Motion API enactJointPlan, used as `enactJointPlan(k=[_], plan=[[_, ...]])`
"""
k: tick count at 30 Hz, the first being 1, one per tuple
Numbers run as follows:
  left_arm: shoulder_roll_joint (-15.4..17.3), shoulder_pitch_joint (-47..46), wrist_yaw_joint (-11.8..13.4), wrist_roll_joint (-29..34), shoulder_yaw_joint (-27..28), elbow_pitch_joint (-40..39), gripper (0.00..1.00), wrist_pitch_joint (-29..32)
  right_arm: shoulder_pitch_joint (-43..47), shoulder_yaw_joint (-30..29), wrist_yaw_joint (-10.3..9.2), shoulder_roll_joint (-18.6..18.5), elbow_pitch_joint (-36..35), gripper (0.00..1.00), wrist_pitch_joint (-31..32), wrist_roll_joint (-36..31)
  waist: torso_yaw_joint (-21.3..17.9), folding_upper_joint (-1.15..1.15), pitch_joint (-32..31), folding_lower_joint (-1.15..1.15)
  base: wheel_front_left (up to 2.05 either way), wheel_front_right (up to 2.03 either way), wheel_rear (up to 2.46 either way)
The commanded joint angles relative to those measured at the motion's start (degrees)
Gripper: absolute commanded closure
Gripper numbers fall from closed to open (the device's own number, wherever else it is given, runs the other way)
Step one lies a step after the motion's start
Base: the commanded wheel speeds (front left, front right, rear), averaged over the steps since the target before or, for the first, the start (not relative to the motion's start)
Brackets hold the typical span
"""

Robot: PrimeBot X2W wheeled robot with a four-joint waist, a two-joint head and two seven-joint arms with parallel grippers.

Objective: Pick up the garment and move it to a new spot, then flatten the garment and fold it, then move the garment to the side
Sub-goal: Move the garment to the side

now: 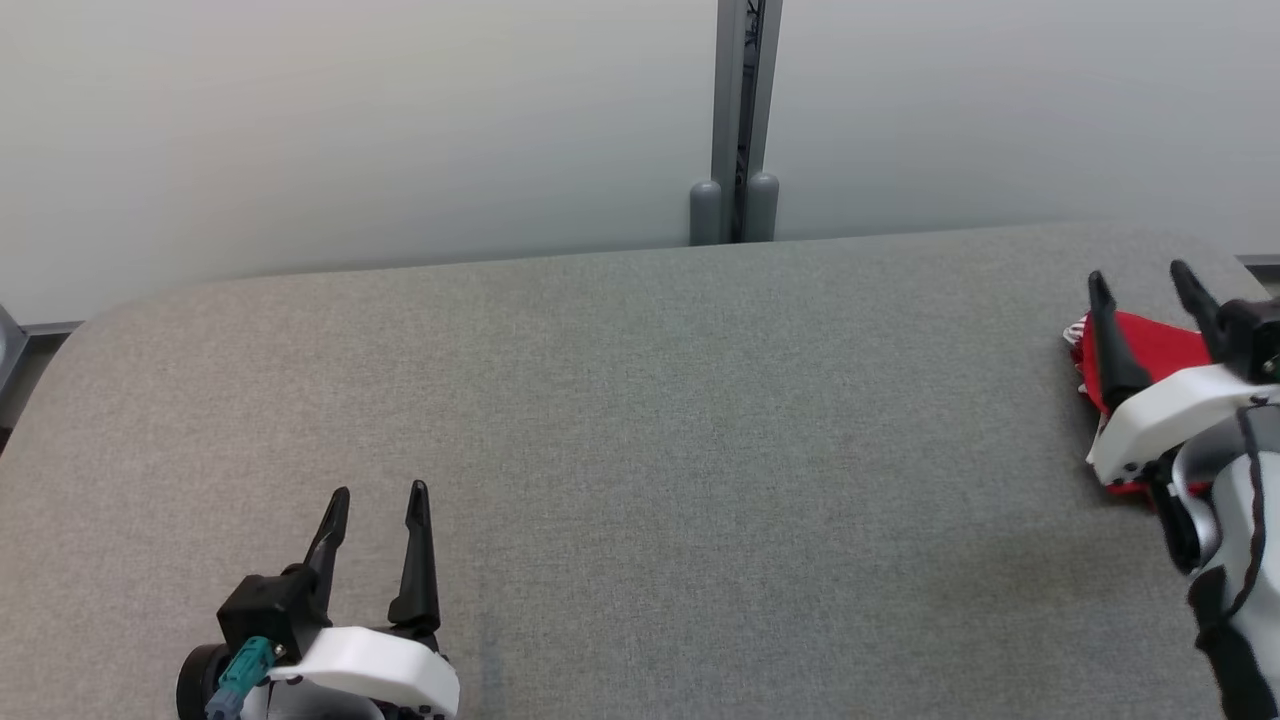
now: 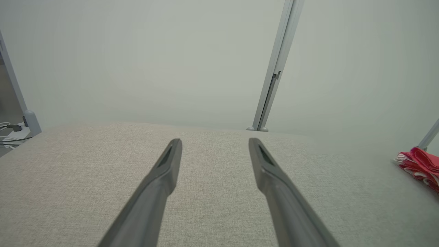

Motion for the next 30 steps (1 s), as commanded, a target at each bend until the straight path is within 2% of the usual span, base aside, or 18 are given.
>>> enactJointPlan(k=[1,6,14,18,24,30], plan=[[0.24,0.68,0.29,0.07,0.41,0.17,0.00,-0.28,2.27,-0.09,-0.01,1.19,-1.48,0.00,-0.23,0.85,0.62,0.00,-1.07,0.00,0.00,0.00,0.00],[-0.27,2.36,0.73,0.46,0.96,0.60,0.00,-0.33,10.39,-2.32,-0.01,5.41,-8.45,0.00,-0.24,1.42,1.15,0.00,-2.15,0.00,0.00,0.00,0.00],[-0.34,5.25,1.00,1.74,1.32,1.15,0.00,-0.32,21.10,-4.01,-0.01,10.97,-16.73,0.00,-0.24,-3.04,2.02,0.00,-2.74,0.00,0.00,0.00,0.00],[-0.95,5.89,0.61,1.34,1.03,1.86,0.00,-0.32,25.45,-4.67,-0.01,11.61,-19.86,0.00,0.36,-4.57,2.58,0.00,-2.95,0.00,0.00,0.00,0.00],[-1.42,6.38,-0.13,0.79,0.69,2.87,0.00,-0.33,29.26,-2.74,-0.01,11.61,-23.17,0.00,0.17,1.12,3.00,0.00,-2.99,0.00,0.00,0.00,0.00],[-1.59,5.85,-0.53,0.73,0.47,3.39,0.00,-0.33,30.91,-2.01,0.00,11.65,-24.72,0.00,-0.02,2.78,3.24,0.00,-3.15,0.00,0.00,0.00,0.00]])
